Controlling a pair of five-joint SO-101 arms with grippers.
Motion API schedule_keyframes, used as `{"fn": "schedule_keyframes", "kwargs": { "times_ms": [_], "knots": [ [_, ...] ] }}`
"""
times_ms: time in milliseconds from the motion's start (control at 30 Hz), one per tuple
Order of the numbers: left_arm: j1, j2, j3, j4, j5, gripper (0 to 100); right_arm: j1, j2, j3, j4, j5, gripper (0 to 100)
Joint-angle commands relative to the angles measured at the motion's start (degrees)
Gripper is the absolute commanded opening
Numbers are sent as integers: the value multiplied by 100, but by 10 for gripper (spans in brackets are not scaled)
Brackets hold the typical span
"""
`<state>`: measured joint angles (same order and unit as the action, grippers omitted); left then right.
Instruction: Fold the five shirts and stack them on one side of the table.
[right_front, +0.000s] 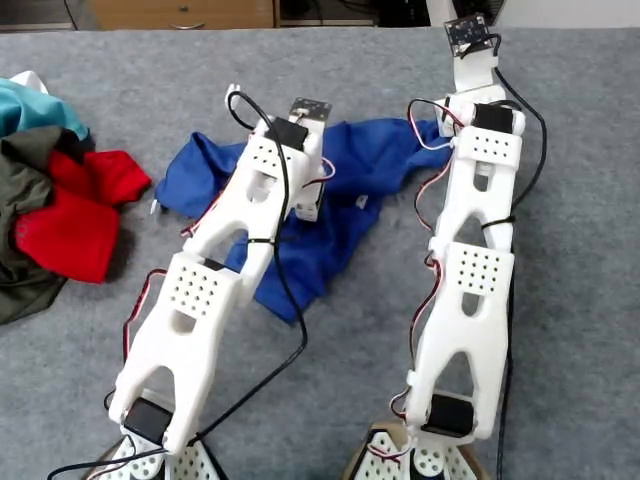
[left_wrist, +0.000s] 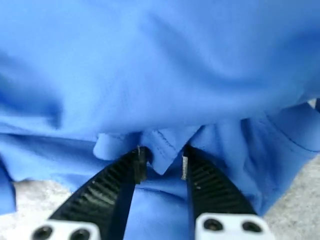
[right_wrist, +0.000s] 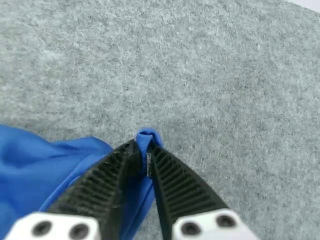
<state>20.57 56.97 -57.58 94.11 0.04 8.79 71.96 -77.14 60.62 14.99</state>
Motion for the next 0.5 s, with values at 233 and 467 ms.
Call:
{"fn": "schedule_keyframes", "kwargs": {
  "times_ms": [233,467],
  "knots": [
    [-176,-295,-501,44,-35,133,48,-57,-321,-62,62,2],
    [-202,-180,-501,53,-35,133,48,-57,-321,-62,62,2]
  ]
}}
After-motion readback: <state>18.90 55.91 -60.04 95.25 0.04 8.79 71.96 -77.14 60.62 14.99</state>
